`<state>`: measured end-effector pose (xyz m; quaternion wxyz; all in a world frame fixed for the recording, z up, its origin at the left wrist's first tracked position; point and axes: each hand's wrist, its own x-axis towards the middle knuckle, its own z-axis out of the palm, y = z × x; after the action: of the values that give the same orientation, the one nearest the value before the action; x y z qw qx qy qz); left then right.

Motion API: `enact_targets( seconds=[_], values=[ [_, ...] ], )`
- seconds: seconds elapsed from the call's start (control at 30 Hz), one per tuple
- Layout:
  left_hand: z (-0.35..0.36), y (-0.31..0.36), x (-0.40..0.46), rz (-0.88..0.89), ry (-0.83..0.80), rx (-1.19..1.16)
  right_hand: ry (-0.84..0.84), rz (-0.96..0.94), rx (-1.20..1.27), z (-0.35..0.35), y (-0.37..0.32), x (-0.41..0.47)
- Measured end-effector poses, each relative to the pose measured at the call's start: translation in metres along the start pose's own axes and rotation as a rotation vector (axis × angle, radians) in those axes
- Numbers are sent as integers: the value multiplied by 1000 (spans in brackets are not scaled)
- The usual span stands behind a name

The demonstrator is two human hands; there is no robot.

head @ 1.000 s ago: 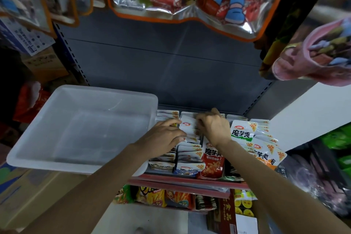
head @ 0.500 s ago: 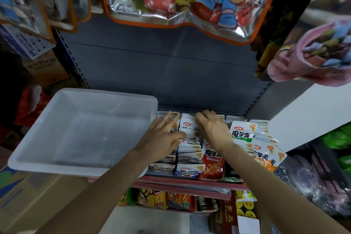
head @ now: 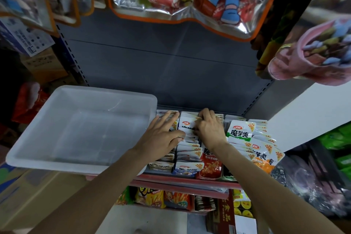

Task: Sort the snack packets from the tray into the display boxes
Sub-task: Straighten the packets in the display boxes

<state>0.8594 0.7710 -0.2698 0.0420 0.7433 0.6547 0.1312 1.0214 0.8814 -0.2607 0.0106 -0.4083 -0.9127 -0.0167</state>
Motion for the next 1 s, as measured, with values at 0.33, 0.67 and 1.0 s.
enact_targets(
  seconds=[0.33,0.67,1.0],
  values=[
    [8,-1,-2,11,44,35,65,27,157,-13,13,-5],
    [4,2,-2,-6,34,19,20,-105,249,-18,15,-9],
    [-11,10,8,-128,-161,-6,142,-107,283,-3,20,-16]
  ],
)
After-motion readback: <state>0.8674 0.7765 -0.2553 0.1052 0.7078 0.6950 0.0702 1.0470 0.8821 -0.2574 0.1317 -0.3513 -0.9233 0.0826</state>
